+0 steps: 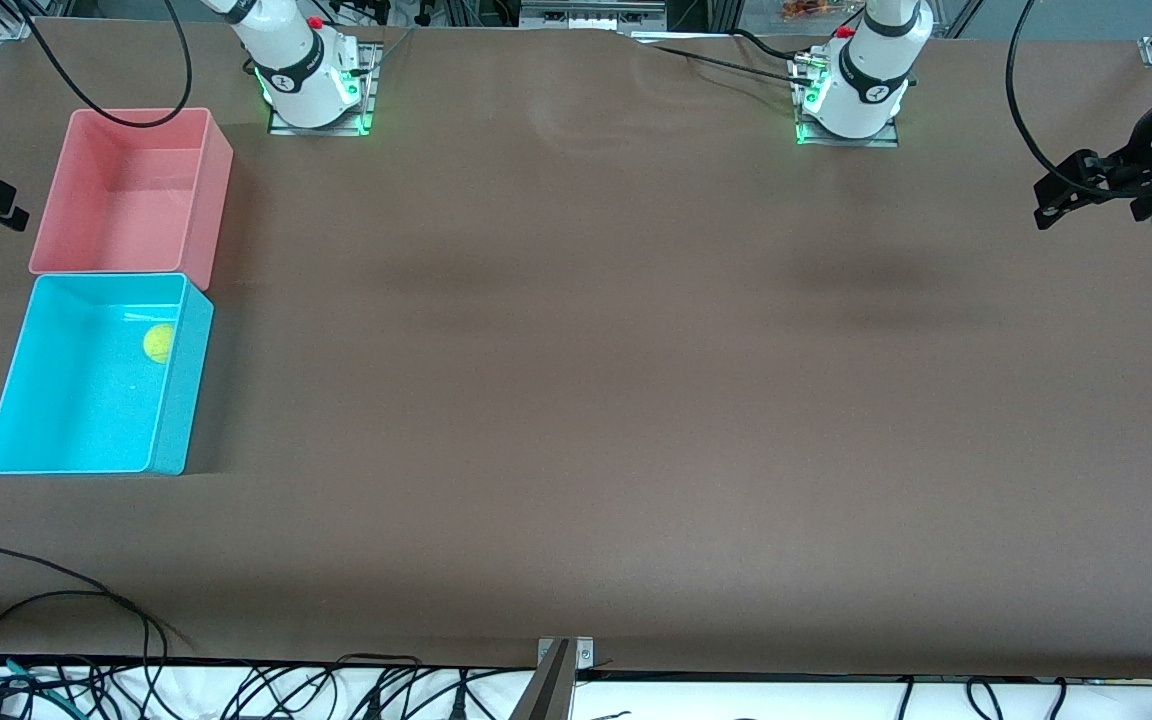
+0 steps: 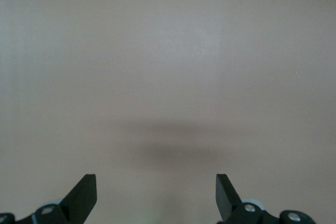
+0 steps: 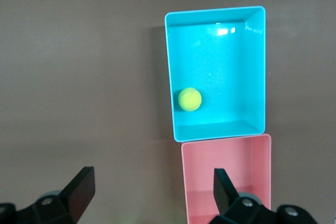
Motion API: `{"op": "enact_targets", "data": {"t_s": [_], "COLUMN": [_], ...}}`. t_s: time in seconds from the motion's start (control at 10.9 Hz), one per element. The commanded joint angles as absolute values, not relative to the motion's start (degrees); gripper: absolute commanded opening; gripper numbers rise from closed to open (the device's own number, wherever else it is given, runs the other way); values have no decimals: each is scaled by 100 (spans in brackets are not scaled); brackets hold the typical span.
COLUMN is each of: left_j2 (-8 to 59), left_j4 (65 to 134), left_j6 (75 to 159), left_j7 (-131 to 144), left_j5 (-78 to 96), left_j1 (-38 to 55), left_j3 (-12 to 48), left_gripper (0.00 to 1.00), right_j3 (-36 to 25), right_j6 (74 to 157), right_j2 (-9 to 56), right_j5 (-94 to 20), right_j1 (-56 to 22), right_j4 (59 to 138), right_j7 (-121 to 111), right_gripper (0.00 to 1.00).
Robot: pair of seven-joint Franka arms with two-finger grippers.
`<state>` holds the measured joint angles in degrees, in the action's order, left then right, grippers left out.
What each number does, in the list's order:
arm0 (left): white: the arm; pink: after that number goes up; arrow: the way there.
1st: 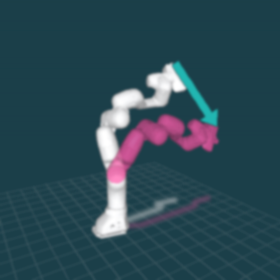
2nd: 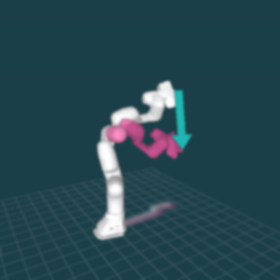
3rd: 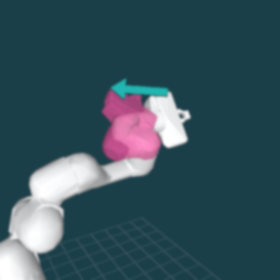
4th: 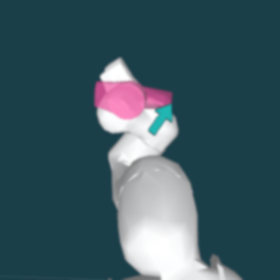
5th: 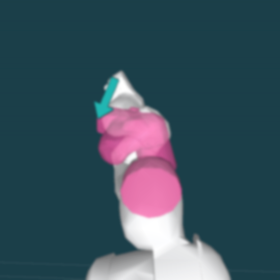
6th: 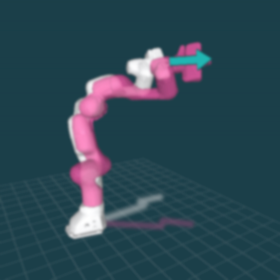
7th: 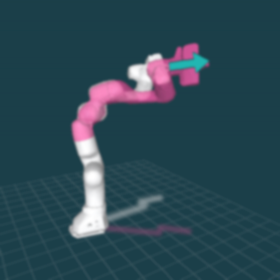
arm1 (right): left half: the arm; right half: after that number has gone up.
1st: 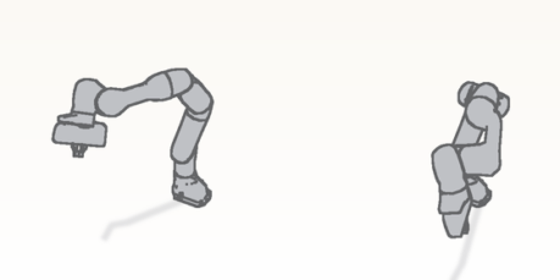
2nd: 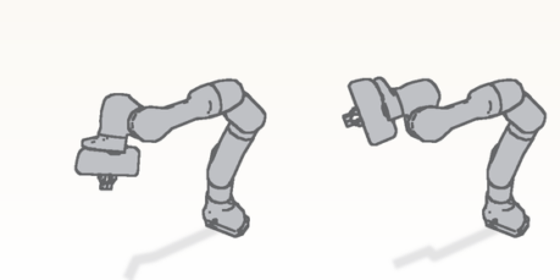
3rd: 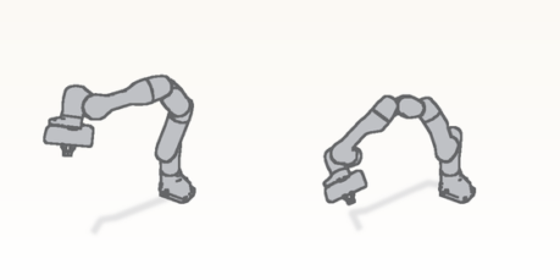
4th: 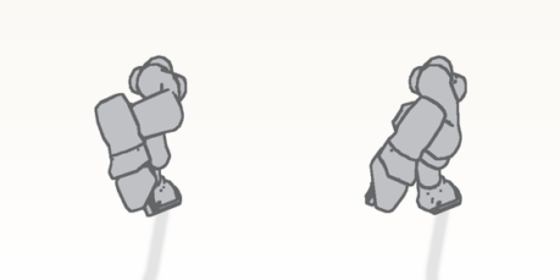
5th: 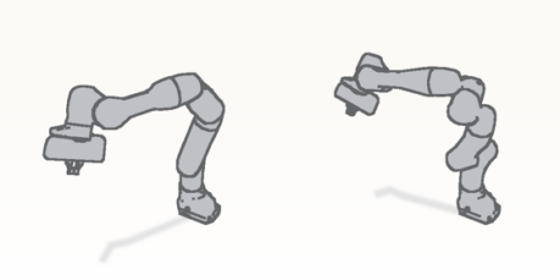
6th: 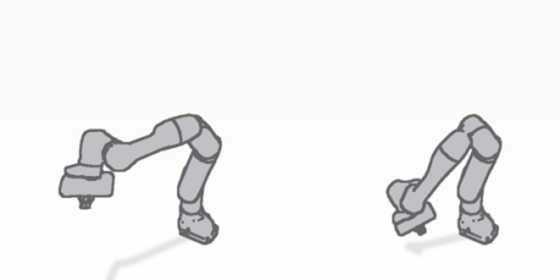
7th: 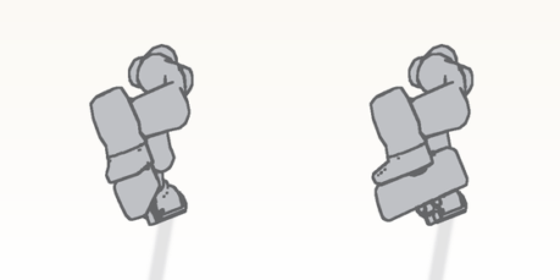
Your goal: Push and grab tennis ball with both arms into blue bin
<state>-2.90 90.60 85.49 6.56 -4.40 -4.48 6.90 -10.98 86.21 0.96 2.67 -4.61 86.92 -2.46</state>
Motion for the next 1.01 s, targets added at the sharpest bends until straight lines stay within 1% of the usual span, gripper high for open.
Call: {"op": "enact_targets", "data": {"t_s": [0.0, 0.09, 0.18, 0.37, 0.83, 0.92], "left_j2": [-255, -255, -255, -255, -255, -264], "left_j4": [8903, 8903, 8912, 8903, 8912, 8903], "left_j6": [8420, 8420, 8420, 8420, 8420, 8420], "left_j7": [694, 694, 703, 703, 668, 659], "left_j5": [-580, -580, -580, -580, -571, -510], "left_j1": [-483, -483, -492, -492, -510, -510], "left_j3": [703, 712, 703, 703, 668, 616], "left_gripper": [100, 100, 100, 100, 100, 100], "right_j3": [-888, -853, -853, -861, -853, -748], "right_j6": [8675, 8544, 8238, 8340, 8385, 8385], "right_j2": [79, 79, 79, 97, 175, 211], "right_j5": [361, 352, 325, -121, -150, -97], "right_j1": [-325, -334, -351, -334, -325, -325], "right_j4": [8561, 8552, 8552, 8552, 8552, 8552], "right_j7": [-255, -229, -229, -228, -211, -211], "right_gripper": [100, 100, 100, 100, 100, 100]}}
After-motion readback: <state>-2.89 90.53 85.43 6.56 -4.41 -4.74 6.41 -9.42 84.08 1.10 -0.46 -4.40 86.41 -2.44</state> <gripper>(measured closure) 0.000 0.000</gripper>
